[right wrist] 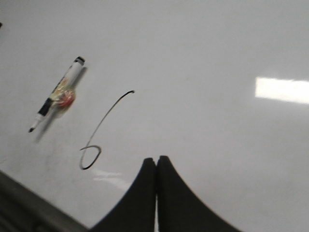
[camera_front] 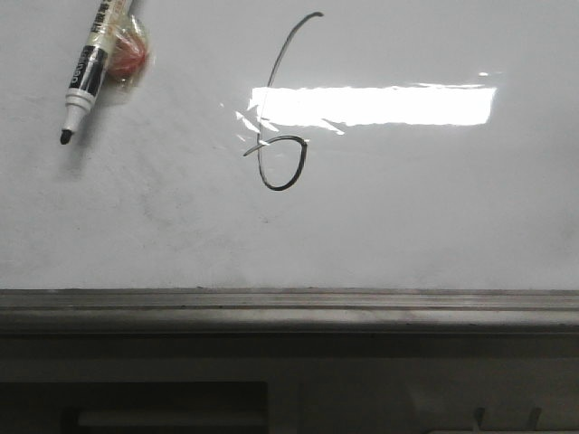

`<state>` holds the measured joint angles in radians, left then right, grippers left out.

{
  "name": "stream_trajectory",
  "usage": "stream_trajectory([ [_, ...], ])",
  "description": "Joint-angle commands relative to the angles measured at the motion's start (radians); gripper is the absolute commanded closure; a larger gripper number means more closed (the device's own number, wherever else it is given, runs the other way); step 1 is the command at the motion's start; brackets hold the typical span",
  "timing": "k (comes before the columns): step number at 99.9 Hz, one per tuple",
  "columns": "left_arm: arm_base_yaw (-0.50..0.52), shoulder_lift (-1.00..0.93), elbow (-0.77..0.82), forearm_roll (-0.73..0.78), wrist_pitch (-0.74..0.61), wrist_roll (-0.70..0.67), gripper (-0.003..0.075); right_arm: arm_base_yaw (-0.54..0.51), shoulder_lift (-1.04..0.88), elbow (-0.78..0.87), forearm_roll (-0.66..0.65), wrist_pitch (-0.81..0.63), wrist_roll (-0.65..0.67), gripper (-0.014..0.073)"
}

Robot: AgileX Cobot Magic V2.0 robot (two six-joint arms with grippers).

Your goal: Write number 6 on whiteboard

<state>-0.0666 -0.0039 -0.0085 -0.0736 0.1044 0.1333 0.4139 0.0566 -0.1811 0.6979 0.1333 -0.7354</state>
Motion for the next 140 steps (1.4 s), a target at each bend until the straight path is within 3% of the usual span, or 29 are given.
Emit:
stream_trajectory([
  [1, -0.007, -0.031, 0.048, 0.000, -0.069, -0.014, 0.0740, -0.025, 0.010, -0.001, -0.118, -0.174, 0.028, 0.0659],
  [13, -0.007, -0.031, 0.048, 0.000, -0.069, -0.014, 0.0740, -0.123, 0.010, 0.070, -0.285, -0.283, 0.114, 0.0659],
  [34, -0.007, -0.031, 0.048, 0.000, -0.069, -0.014, 0.0740, -0.363, 0.000, 0.148, -0.622, -0.236, 0.441, 0.0659],
  [50, -0.007, -0.031, 0.048, 0.000, -0.069, -0.014, 0.0740, -0.402, -0.066, 0.216, -0.649, -0.207, 0.445, 0.0659],
  [64, -0.007, -0.031, 0.048, 0.000, -0.069, -0.014, 0.0740, -0.404, -0.085, 0.214, -0.707, -0.081, 0.445, 0.0659],
  [140, -0.007, -0.031, 0.048, 0.000, -0.069, -0.014, 0.0740, -0.404, -0.085, 0.214, -0.709, -0.088, 0.445, 0.0659],
])
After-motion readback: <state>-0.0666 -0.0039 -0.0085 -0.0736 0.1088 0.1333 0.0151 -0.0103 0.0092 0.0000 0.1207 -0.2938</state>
